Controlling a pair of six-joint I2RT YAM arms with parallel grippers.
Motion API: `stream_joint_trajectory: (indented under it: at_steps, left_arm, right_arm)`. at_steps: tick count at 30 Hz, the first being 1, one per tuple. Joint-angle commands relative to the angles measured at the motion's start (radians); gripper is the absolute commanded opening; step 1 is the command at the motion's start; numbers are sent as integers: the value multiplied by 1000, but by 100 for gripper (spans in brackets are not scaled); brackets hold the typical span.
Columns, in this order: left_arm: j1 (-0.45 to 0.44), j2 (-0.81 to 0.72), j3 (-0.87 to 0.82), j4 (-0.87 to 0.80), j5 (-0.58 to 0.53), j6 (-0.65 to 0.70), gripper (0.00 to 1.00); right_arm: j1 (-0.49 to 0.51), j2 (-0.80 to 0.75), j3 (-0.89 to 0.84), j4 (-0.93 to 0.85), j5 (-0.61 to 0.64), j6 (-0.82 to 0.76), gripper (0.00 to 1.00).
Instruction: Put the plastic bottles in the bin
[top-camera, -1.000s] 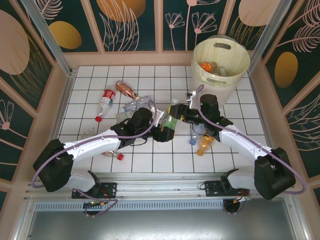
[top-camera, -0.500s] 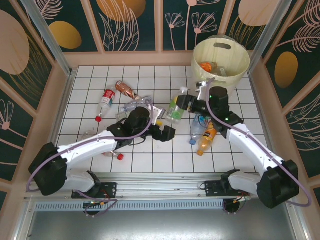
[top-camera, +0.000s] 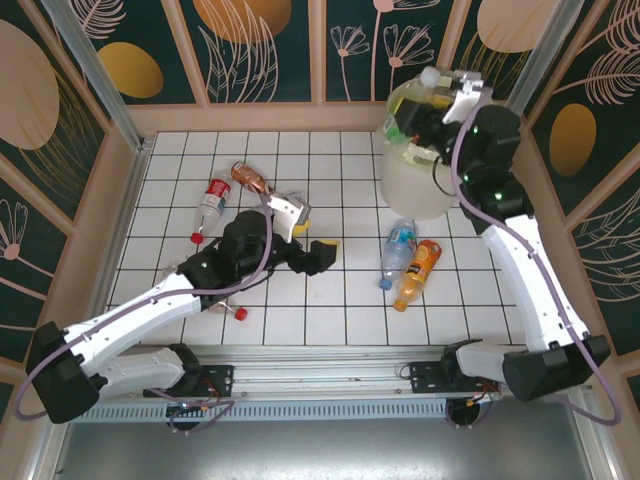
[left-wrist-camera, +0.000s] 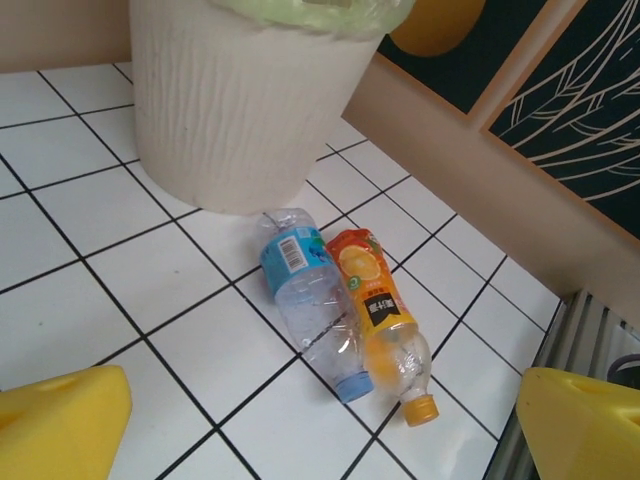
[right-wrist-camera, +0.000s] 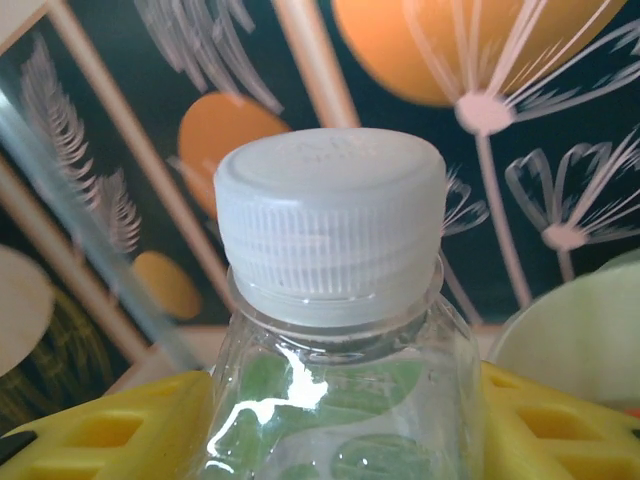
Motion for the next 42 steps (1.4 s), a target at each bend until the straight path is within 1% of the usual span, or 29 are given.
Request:
stream_joint_trajectory:
  at_steps: [1,5,8,10,13,18,19,22,26,30,34,38,42]
  left_arm:
    - [-5,-41,30,-54,-50,79,99]
    - [-5,-44,43,-80,-71,135,98]
    - [-5,-36,50,-86,-71,165,99]
    - [-5,-36,51,-92,-68,175,99]
    - [-5,-48,41,-87,-64,184,99]
    - [-5,-50,39,-90,-72,182,99]
    - [-4,-47,39,-92,-70,181,99]
    - [-5,-43,41,-100,-76,177,99]
    - [-5,-51,22,-86,-86,178,99]
    - [-5,-67,4,-83,-86,161,99]
    - [-5,-90,-17,-88,-73,136,99]
    - [-5,-99,-19,-98,-74,131,99]
    - [-5,-89,-22,-98,-78,117,99]
  right_arm:
    - [-37,95,105,-37,133,-72,59]
    - [-82,236,265,-117,183,-93,59]
    - [-110,321,340,-171,214,-110,59]
    - [-126,369,384,-220,231,-117,59]
    - [-146,415,404,-272,237,-136,59]
    - [-192,492,448,-364,201,-154,59]
    - [-199,509,461,-385,164,-158,59]
    - [-205,545,473,-417,156,-177,59]
    - [-208,570,470,-438,150,-189,60]
    - [-215,591,490,-482,155,-162,60]
    - [-215,574,447,-489,159,-166,63]
    - [-216,541,386,-469,158,-170,70]
    - [-216,513,352,-446,137,-162,79]
